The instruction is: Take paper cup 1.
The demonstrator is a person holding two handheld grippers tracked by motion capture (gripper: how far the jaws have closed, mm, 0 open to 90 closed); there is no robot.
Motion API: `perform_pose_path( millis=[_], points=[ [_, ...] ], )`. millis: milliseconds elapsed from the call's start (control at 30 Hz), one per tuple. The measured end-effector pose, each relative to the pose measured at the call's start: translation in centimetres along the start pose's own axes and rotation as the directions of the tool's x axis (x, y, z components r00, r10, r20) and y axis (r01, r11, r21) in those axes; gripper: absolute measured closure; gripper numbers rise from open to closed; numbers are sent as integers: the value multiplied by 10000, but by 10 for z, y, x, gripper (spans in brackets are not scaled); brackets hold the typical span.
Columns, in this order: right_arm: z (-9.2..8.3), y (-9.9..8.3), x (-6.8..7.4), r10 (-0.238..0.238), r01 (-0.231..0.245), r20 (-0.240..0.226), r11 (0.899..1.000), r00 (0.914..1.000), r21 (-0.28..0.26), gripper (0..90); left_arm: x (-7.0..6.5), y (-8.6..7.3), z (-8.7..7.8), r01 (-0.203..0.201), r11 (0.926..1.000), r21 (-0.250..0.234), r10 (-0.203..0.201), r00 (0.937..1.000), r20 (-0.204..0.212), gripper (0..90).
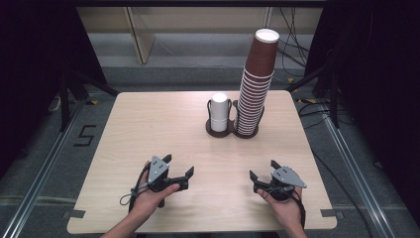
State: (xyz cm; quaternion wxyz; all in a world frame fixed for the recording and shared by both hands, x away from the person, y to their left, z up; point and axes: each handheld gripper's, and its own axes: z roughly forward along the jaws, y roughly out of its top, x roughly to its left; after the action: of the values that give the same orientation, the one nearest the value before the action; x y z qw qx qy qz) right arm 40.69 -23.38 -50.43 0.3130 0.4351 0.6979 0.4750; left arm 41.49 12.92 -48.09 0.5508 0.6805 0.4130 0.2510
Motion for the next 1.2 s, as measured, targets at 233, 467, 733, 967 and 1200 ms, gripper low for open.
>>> perform_pose_path(
  millis=[233, 467, 733, 967, 1200],
  points=[
    [1, 0, 1, -71, 73, -310, 10000, 9995, 38, 153, 1, 9, 4, -162, 9998, -61, 161, 9996, -215, 113],
    [7, 17, 10, -410, 401, -349, 9988, 9985, -266, 168, 2, 37, 14, -421, 9982, -425, 414, 9990, -170, 122],
    [40, 50, 25, -440, 396, -749, 9974, 9962, -599, 197, 0, 82, 47, -651, 9934, -948, 626, 9976, -289, 142],
    [79, 67, 31, -509, 455, -878, 9970, 9948, -630, 212, 7, 106, 85, -1202, 9897, -776, 1174, 9923, -396, 145],
    [140, 80, 38, 301, -334, -880, 9988, 9957, -363, 274, 1, 130, 136, -626, 9980, 58, 629, 9963, -586, 154]
  ],
)
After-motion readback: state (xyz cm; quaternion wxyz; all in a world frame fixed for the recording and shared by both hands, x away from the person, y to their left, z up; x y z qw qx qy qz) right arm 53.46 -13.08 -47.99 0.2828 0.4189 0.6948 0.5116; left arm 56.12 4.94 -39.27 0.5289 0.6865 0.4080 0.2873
